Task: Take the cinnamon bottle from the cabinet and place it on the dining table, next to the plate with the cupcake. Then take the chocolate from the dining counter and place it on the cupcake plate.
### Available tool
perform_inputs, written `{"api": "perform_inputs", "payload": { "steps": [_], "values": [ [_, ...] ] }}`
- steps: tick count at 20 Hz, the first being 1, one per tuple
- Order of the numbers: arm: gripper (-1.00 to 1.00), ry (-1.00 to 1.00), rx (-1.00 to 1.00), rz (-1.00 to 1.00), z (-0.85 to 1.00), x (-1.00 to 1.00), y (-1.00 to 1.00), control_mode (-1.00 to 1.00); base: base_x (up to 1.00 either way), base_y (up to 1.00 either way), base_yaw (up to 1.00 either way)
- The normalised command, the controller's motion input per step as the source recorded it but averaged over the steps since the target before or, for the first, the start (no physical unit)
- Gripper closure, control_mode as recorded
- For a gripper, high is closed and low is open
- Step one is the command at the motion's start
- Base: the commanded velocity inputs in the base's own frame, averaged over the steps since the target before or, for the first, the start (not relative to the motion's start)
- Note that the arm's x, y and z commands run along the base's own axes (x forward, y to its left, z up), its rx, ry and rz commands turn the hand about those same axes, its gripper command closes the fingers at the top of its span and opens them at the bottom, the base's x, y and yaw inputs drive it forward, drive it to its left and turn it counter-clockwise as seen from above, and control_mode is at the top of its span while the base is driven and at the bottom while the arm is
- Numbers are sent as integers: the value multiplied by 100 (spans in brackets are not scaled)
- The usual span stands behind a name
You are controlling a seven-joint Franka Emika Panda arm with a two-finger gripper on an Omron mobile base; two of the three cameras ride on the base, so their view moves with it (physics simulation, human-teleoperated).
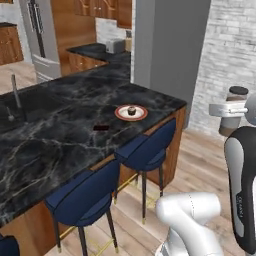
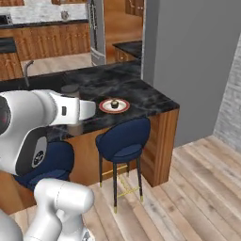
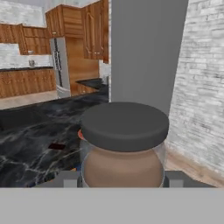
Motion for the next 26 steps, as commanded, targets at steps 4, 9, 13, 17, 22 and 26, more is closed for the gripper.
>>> {"api": "perform_inputs", "payload": {
  "steps": [4,9,13,17,22,26],
  "values": [
    [100,0,0,0,0,0,0,100,41,-78,55],
    [100,0,0,0,0,0,0,100,32,-79,53],
    [100,0,0,0,0,0,0,100,22,-82,53],
    [100,0,0,0,0,0,0,100,24,-83,51],
    [100,0,0,0,0,0,0,100,25,-81,37],
    [100,0,0,0,0,0,0,100,28,-81,4]
  ]
}}
